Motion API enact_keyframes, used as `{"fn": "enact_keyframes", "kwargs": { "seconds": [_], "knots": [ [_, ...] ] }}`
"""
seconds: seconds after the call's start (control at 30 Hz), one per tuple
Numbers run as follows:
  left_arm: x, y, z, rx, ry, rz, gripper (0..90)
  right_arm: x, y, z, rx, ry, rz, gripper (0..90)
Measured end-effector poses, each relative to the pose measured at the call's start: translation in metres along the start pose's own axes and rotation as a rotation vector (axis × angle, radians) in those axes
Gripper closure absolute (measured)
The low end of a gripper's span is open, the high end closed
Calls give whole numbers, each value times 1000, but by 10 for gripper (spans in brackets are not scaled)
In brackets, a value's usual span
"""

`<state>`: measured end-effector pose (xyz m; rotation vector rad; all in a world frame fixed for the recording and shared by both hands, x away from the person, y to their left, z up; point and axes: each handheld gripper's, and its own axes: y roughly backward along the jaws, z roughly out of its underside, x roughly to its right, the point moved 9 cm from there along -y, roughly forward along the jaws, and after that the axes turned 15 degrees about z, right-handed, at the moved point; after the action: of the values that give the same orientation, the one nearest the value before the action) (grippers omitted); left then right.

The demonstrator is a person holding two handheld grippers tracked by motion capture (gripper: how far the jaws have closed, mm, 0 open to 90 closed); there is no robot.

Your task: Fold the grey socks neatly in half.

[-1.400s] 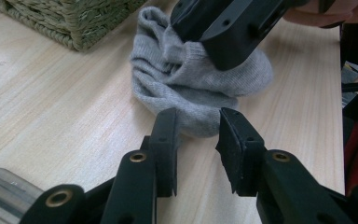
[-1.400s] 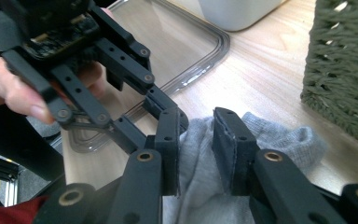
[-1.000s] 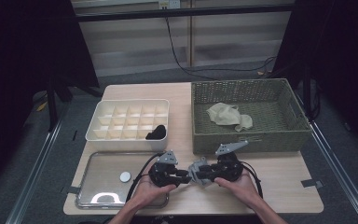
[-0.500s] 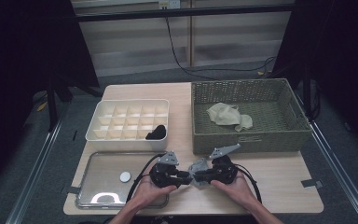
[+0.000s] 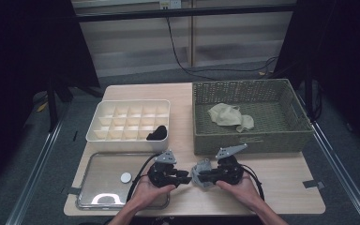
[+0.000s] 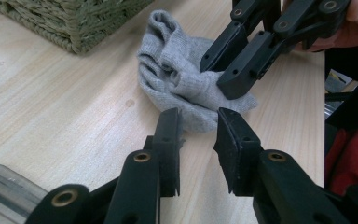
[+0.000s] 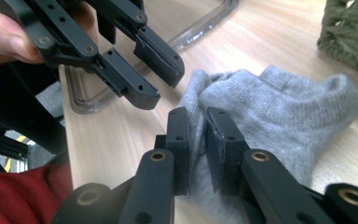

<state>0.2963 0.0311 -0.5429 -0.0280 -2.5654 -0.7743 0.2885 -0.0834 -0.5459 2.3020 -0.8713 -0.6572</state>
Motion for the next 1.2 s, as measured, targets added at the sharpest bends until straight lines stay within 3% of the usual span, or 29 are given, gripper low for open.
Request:
{"fn": "enact_keyframes", "kwargs": {
  "seconds": [0.1, 0.43, 0.67, 0.9, 1.03, 1.2],
  "knots": [
    [1, 1, -1, 6, 9, -7, 696, -1, 1, 0, 2, 11, 9, 760],
    [2, 7, -7, 47, 7, -19, 706, 6, 21, -3, 67, -35, 38, 692],
    [9, 5, -16, 53, -16, 4, 757, 14, 35, 3, 79, -58, 63, 747],
    [12, -3, -37, 55, -50, 11, 780, 26, 39, 7, 78, -79, 86, 755],
    [13, -17, -51, 35, -73, 38, 809, 32, 39, 9, 75, -89, 96, 747],
    [4, -33, -46, -8, -48, 46, 818, 35, 37, 12, 67, -92, 101, 732]
  ]
}}
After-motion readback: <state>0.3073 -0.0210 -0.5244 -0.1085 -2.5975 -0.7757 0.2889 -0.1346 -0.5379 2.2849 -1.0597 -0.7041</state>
